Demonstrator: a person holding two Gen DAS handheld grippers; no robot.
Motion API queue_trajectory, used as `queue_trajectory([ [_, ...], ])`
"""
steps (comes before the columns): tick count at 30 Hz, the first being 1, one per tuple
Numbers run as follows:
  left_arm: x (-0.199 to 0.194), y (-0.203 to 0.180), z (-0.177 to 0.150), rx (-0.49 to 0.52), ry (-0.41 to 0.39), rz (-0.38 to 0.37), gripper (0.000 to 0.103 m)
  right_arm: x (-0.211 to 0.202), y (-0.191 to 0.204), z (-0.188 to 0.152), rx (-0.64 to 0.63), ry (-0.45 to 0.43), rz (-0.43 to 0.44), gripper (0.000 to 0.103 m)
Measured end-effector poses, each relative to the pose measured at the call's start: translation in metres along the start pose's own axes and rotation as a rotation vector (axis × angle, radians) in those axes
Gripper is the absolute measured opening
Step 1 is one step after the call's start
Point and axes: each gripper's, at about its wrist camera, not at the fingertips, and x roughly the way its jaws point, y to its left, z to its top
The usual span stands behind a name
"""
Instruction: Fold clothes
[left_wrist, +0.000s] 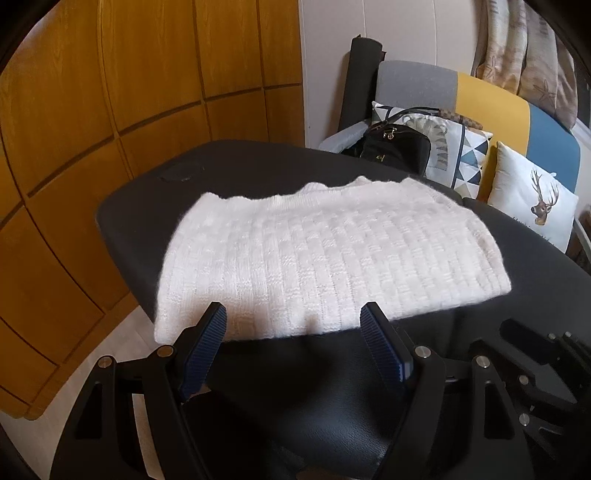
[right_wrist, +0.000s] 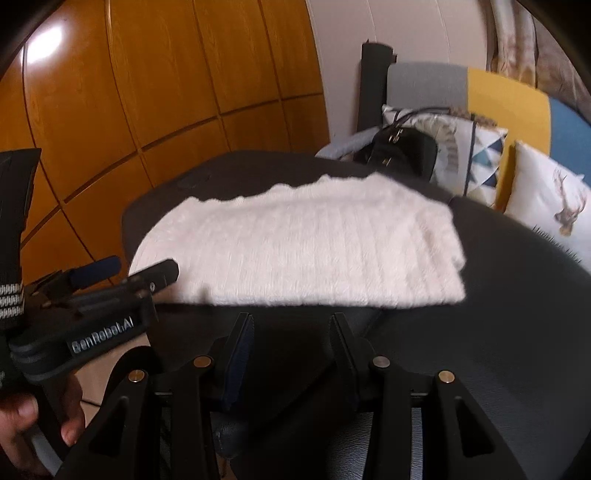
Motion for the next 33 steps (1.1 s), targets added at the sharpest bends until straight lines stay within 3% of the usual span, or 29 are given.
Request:
queue_trajectory([
  [15,-0.028,0.005,0.000,-0.069,-0.031,0.065,0.078,-0.020,0.023,0.020,0.027,-0.035,-0.192,0.044],
  [33,-0.028,0.022,0.006,-0.122,-0.023,0.074,0.078,-0.024,0.042,0.031,-0.001,-0.078,-0.218,0.044],
])
